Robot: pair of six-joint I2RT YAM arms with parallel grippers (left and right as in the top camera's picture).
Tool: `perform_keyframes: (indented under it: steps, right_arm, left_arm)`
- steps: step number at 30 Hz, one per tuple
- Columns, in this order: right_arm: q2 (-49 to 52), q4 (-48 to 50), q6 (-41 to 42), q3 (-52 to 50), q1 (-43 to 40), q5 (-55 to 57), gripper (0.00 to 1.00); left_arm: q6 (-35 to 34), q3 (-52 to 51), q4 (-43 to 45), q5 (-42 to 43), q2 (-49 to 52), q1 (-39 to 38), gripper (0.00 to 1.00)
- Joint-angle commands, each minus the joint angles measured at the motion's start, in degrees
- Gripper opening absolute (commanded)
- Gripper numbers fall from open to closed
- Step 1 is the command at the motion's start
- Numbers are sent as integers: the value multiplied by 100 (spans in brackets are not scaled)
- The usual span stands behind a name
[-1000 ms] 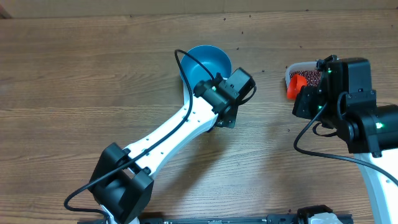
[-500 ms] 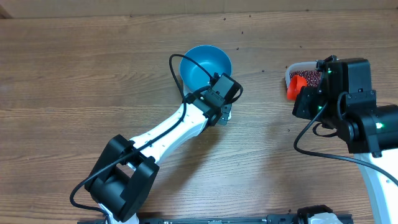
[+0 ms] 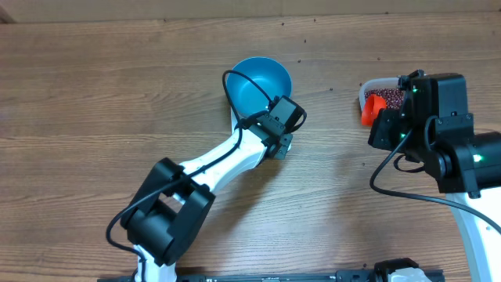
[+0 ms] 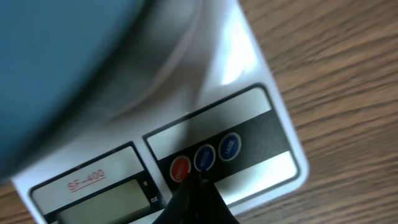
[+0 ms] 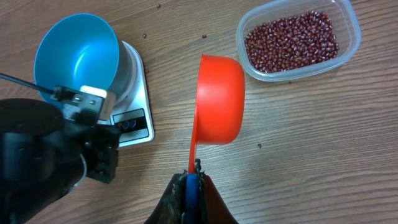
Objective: Scoop item into bowl and weigh 150g on scale
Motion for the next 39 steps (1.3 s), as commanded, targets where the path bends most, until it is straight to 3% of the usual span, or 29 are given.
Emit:
perform_keyframes:
  steps: [1,11,39]
  right_arm:
    - [-31,33,-4,136,-33,-35,4]
    - [-31,33,-4,136,-33,-35,4]
    - [-31,26,-4,136,-33,-37,4]
  left_arm:
    - [146,-44,44,-144,144,17,4]
    - [-28,-46,79,-503,280,22,4]
    - [153,-52,210,-496,417,22,4]
